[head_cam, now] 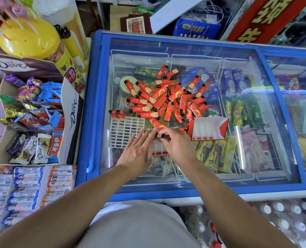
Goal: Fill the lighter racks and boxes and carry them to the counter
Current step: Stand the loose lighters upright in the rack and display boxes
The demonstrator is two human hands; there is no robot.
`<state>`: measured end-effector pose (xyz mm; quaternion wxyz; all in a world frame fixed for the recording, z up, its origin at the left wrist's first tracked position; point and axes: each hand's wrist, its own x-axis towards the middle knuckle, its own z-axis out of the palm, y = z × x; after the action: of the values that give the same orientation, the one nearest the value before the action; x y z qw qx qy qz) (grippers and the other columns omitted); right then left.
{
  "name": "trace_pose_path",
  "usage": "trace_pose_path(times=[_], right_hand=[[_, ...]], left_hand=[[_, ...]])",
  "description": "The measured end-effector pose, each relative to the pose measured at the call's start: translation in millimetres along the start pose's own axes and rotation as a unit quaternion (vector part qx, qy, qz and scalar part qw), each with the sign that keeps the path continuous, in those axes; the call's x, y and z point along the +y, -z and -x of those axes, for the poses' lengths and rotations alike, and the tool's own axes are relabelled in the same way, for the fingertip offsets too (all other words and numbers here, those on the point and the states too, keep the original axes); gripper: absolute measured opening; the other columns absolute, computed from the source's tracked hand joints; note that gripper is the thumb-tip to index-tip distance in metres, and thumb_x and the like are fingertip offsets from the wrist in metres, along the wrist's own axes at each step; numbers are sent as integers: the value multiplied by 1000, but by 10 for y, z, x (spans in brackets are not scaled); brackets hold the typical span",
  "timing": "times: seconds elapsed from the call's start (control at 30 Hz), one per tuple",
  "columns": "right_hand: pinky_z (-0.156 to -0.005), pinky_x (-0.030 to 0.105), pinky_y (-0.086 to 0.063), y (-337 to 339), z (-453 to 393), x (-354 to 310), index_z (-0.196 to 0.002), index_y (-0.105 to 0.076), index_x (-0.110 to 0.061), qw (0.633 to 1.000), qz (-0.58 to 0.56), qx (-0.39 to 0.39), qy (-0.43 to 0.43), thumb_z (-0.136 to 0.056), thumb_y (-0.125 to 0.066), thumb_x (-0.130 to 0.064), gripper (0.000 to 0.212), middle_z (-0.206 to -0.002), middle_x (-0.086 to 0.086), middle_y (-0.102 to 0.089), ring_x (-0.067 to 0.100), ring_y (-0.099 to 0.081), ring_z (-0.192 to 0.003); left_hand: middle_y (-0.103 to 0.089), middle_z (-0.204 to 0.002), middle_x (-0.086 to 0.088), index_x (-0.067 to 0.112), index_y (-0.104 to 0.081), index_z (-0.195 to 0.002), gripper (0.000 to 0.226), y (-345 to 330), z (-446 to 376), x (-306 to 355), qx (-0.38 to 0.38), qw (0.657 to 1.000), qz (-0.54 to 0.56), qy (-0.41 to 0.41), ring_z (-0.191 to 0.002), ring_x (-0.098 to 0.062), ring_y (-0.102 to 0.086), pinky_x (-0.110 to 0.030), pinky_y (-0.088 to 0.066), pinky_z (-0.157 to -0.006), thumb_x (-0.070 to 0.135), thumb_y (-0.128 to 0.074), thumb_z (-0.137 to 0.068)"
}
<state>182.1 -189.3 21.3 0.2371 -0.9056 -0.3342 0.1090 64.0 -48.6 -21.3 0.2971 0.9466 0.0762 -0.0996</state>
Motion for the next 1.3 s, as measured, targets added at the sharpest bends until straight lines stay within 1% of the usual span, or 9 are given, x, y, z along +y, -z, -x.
trace_pose_path(times=[0.4,0.6,0.73,0.8,0.87,0.93,1.07,1.23,1.3], right_hand=[[-51,24,-51,-53,57,136,-99,-73,-25,998,13,51,41,-81,-83,-31,22,-75,-8,-74,10,-67,-60],[-52,28,-55,-102,70,172,-105,-76,-28,995,35,73,56,-82,-82,-31,24,-88,-11,-75,11,-70,-69],[-49,18,-44,-13,83,132,-112,-75,-23,987,36,130,88,-83,-81,-32,30,-88,-9,-66,6,-58,-60],[-56,21,-48,136,15,149,-107,-76,-21,983,37,152,96,-88,-77,-29,21,-88,-7,-67,7,-58,-66],[-77,31,-53,324,-163,246,-105,-74,-23,985,82,143,54,-90,-74,-26,15,-93,-6,-69,14,-61,-84],[-94,39,-46,492,-413,371,-113,-70,-26,982,153,108,-22,-89,-73,-27,24,-105,-4,-72,20,-59,-103],[-100,45,-41,611,-901,570,-130,-61,-22,964,227,27,-138,-87,-75,-28,45,-119,4,-70,29,-59,-117],[-80,38,-43,537,-1180,704,-102,-62,-13,937,257,-79,-221,-85,-68,-6,19,-93,4,-67,29,-65,-93],[-73,36,-45,500,-1209,758,-97,-62,-12,939,241,-80,-231,-86,-65,-2,16,-95,6,-69,30,-66,-89]], left_hand=[[20,-168,10,40,38,-148,121,-9,2,-12,-31,999,-25,7,-151,-14,29,-47,11,-126,25,-68,-90],[19,-168,10,42,38,-147,120,17,3,-21,-33,999,-18,-1,-151,-14,28,-47,9,-126,24,-66,-91],[19,-168,9,41,34,-150,117,1,7,-27,-15,1000,-15,-9,-152,-12,26,-46,5,-127,22,-65,-91],[23,-167,6,41,32,-152,114,8,19,-3,3,999,-27,-22,-152,-11,26,-42,6,-127,23,-64,-92],[28,-166,1,39,27,-155,110,25,19,41,15,998,-45,-44,-152,-12,28,-36,12,-125,25,-64,-95],[32,-165,0,37,20,-158,105,29,0,90,19,996,-61,-57,-150,-14,31,-33,17,-122,25,-63,-95],[23,-167,7,33,22,-158,110,2,-67,122,30,999,-12,-25,-155,-11,16,-34,5,-127,21,-67,-93],[7,-170,4,38,38,-149,128,31,-123,42,32,999,-15,27,-156,-14,5,-33,10,-125,33,-75,-89],[-5,-170,5,35,38,-149,131,-1,-120,-9,21,999,4,47,-156,-12,7,-35,8,-127,38,-77,-88]])
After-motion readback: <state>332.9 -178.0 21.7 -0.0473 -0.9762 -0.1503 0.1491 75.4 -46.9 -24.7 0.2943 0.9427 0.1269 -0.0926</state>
